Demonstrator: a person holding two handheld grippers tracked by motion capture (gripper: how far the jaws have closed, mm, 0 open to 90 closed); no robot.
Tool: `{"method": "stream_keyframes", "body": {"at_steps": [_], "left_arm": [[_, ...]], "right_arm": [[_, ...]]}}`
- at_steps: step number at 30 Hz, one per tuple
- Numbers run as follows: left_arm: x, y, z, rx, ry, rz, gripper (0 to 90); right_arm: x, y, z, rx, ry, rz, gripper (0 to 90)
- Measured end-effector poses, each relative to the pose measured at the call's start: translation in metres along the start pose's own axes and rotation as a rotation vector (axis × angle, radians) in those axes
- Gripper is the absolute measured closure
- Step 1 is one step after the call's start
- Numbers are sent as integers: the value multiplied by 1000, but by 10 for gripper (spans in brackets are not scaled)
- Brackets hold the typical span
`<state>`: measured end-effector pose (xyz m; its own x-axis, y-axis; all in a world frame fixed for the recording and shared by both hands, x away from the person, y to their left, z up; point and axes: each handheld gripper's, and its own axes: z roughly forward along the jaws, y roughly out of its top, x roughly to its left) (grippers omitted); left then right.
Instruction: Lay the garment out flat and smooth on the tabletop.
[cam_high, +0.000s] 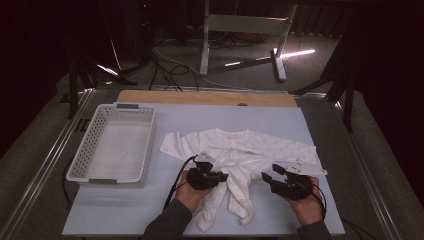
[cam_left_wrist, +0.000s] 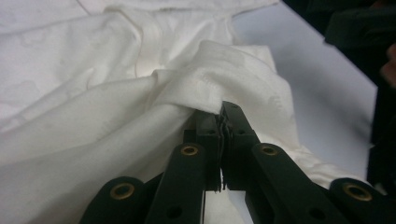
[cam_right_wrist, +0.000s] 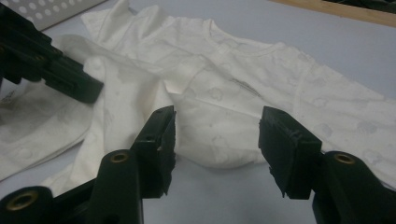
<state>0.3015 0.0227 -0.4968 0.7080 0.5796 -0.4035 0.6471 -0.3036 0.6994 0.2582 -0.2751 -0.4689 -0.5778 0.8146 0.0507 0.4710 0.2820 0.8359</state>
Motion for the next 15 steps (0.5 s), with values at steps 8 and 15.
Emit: {"method": "stream_keyframes", "body": {"at_steps": [8,15], "left_arm": [[13,8,-24,-55,-14,-11,875],[18,12,-34,-77,-13,-19,871]], "right_arm": [[1,1,6,10,4,-6,456],[5,3,15,15,16,-16,458]]}}
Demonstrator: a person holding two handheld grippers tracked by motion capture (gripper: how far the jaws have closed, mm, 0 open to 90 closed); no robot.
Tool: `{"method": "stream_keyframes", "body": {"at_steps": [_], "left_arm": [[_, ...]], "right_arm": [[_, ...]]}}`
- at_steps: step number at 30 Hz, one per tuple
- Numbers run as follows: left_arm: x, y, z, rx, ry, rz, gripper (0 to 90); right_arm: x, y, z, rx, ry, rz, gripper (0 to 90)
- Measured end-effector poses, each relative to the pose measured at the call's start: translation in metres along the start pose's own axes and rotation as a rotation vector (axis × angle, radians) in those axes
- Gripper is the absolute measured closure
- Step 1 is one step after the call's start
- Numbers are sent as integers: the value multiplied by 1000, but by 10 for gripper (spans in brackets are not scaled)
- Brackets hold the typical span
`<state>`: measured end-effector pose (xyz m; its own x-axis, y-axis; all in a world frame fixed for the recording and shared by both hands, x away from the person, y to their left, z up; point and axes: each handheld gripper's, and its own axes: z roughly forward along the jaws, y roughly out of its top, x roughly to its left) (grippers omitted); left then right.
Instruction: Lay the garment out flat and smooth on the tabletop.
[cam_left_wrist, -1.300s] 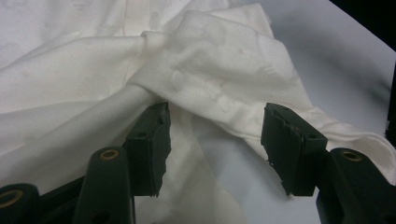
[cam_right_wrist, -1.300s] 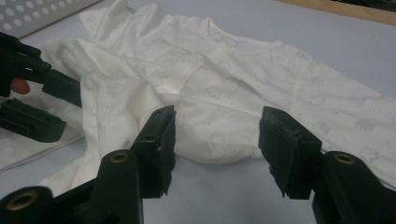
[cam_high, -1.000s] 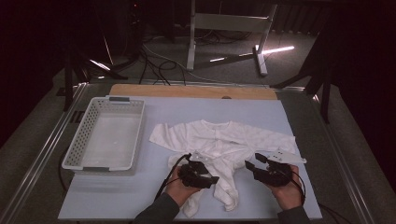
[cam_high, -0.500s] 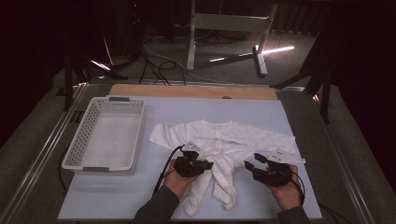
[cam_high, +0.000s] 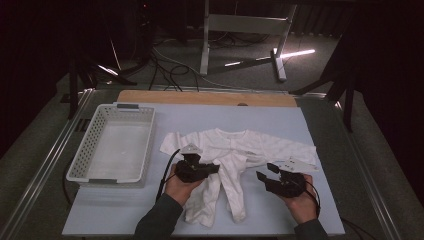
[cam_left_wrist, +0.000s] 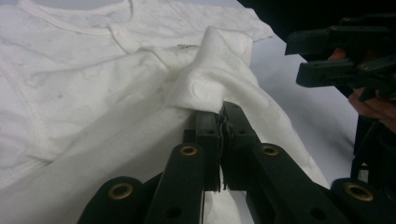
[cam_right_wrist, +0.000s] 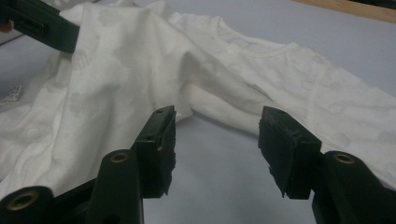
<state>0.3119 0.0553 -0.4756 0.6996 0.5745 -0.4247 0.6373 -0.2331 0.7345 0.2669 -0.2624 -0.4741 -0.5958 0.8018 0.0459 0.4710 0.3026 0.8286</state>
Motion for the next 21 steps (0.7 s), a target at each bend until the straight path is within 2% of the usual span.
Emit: {"method": "stream_keyframes", "body": {"at_steps": [7,11,15,16,17,20,21], "left_arm": [[7,4,-4,12,10,-1,860],[13,5,-5,11,35,-9,859],[11,3,-6,-3,45,-14,679],[9,2,-6,-14,28,-13,679],[8,2,-7,-18,23,-10,608],[3,1,-6,-17,20,-5,527],[3,1,-6,-17,20,-5,527]], "right_arm": [[7,4,9,11,17,-21,458],[8,4,10,15,23,-26,458],[8,4,10,14,20,-25,459],[8,4,9,14,21,-25,459],[8,3,9,14,22,-23,459],[8,3,9,11,22,-26,459],[8,3,8,12,22,-25,459]]}}
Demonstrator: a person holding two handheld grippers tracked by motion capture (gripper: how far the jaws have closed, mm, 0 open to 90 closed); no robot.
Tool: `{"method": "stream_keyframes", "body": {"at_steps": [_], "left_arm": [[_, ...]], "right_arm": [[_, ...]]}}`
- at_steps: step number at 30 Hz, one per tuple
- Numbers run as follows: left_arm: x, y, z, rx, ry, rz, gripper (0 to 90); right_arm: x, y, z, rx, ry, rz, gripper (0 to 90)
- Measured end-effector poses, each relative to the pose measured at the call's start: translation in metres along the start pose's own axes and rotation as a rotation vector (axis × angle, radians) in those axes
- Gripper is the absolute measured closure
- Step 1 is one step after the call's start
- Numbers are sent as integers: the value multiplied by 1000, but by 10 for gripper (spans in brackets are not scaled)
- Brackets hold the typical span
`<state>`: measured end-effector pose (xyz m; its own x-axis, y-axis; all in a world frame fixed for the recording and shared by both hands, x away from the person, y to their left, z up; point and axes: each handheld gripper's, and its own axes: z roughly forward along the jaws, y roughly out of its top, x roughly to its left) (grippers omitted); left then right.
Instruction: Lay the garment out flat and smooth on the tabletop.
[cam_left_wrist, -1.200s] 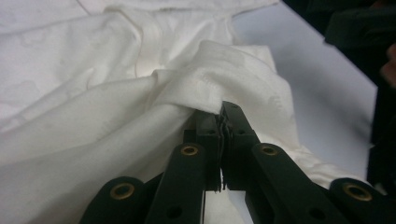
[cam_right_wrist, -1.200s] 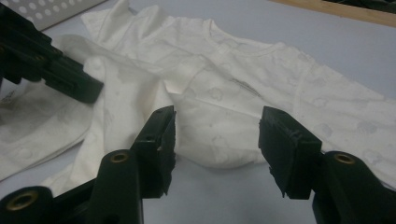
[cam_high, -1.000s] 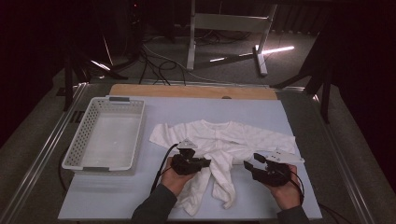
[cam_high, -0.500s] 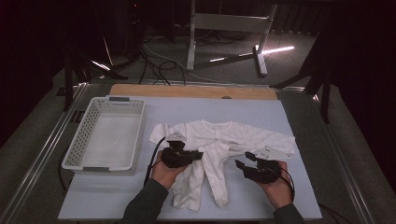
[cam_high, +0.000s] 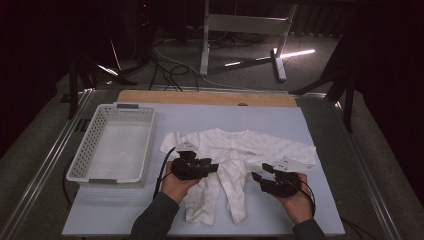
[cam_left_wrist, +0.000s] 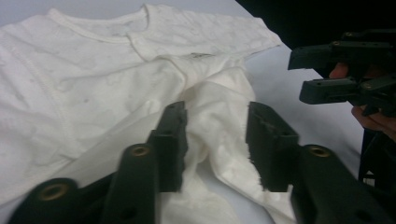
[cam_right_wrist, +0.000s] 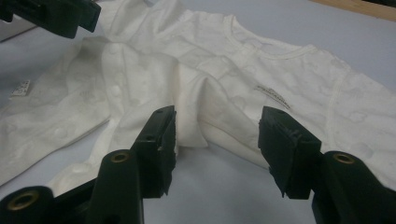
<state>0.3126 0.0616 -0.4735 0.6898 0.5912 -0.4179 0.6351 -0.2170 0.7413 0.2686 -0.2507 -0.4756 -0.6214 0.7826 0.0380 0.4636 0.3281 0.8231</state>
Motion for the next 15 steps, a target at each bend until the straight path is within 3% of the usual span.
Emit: {"method": "stream_keyframes", "body": {"at_steps": [2,6,11,15], "left_arm": [[-10,-6,4,5,-28,22,467],[-18,-14,13,35,-33,43,443],[-22,-25,24,74,-23,61,433],[-22,-30,30,111,16,77,436]], "right_arm": [[0,0,-2,-3,-1,1,458],[0,-1,-3,-2,-2,2,459],[3,-1,-4,-5,5,3,458],[4,-1,-4,-3,9,-6,458]]}}
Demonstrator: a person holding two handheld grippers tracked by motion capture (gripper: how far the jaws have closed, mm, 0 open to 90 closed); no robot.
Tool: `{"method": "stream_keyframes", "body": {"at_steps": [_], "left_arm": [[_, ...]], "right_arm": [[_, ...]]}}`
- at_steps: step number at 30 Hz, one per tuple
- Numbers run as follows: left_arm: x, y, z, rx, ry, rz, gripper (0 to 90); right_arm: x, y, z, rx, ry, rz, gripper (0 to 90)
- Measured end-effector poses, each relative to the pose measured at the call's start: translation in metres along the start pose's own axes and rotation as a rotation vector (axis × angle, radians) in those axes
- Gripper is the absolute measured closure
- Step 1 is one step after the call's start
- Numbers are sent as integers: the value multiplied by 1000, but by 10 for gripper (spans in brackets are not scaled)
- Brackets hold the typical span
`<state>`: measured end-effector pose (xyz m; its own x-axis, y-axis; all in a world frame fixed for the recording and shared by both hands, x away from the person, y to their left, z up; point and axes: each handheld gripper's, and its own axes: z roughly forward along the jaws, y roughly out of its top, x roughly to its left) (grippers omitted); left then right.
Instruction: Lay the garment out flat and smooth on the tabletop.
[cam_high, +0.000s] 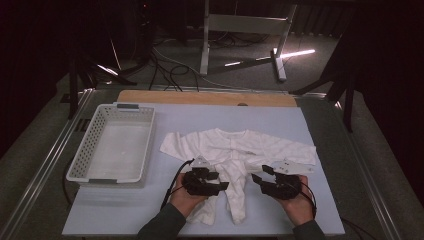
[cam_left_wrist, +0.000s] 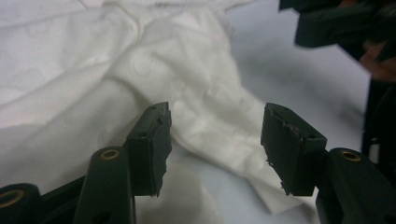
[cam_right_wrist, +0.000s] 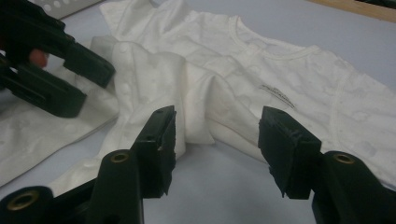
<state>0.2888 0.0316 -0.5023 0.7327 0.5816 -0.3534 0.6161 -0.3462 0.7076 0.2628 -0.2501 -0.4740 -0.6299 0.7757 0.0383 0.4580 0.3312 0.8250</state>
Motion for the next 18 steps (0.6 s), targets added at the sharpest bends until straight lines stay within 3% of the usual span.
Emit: {"method": "stream_keyframes", "body": {"at_steps": [6,11,14,16,18], "left_arm": [[5,-2,8,32,23,-10,446],[4,1,19,67,27,-3,509],[4,3,22,82,57,24,721],[3,7,20,66,39,25,854],[1,9,16,43,21,26,875]], "right_arm": [[0,0,0,-2,-2,2,458],[1,1,1,0,0,-1,458],[1,1,1,0,3,-3,458],[2,1,1,-1,5,-2,458],[2,0,2,-1,7,-3,458]]}}
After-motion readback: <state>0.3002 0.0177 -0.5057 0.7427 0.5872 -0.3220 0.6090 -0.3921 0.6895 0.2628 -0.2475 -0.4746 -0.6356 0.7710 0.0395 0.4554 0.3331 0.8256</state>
